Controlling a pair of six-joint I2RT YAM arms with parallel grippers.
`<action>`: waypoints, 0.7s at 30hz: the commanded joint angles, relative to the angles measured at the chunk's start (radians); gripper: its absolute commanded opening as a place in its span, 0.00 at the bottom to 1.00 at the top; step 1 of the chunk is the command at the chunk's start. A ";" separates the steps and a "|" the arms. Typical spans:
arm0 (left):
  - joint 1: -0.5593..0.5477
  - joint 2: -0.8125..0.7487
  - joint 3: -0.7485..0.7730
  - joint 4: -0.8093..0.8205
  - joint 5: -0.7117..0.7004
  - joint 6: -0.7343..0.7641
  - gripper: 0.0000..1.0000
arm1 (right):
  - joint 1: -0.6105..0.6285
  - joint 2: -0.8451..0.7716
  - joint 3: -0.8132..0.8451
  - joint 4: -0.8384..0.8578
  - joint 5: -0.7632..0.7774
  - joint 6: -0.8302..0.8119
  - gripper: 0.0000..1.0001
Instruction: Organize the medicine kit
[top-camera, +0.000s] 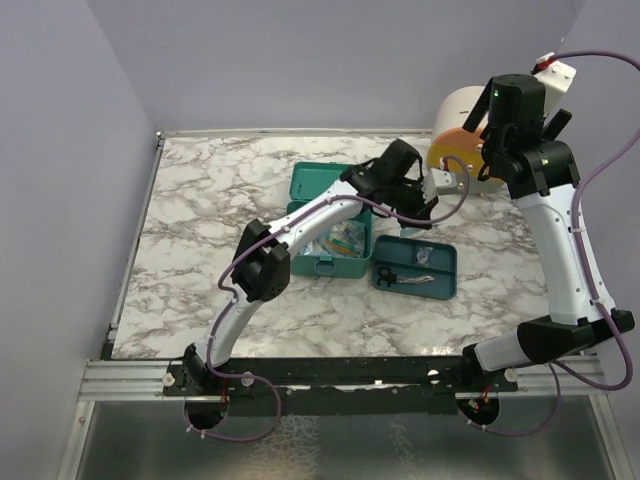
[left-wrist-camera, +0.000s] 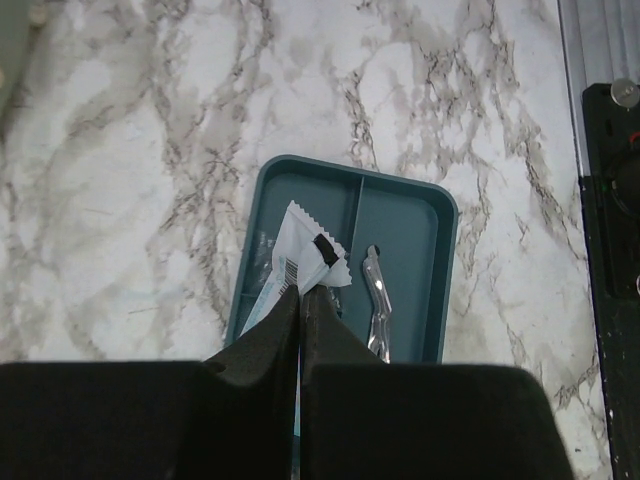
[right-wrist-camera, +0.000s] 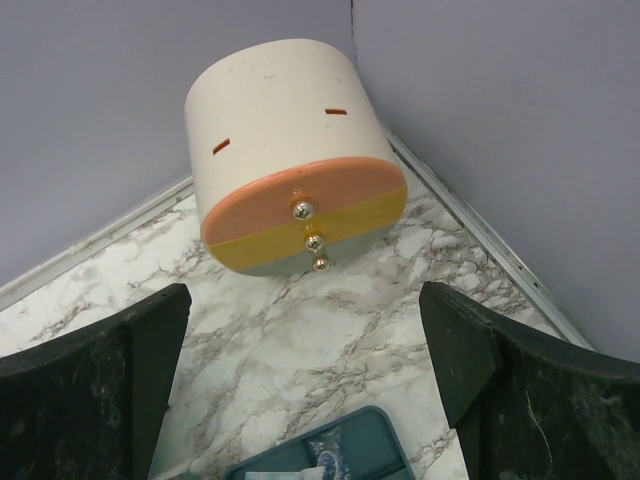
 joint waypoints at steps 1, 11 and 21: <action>-0.030 0.051 -0.052 0.106 -0.078 -0.023 0.00 | -0.015 -0.011 -0.008 -0.014 -0.046 -0.006 1.00; -0.040 0.136 -0.065 0.155 -0.182 0.019 0.00 | -0.058 -0.041 -0.049 0.008 -0.083 -0.047 1.00; -0.041 0.047 -0.222 0.132 -0.190 0.043 0.00 | -0.091 -0.064 -0.091 0.024 -0.114 -0.043 1.00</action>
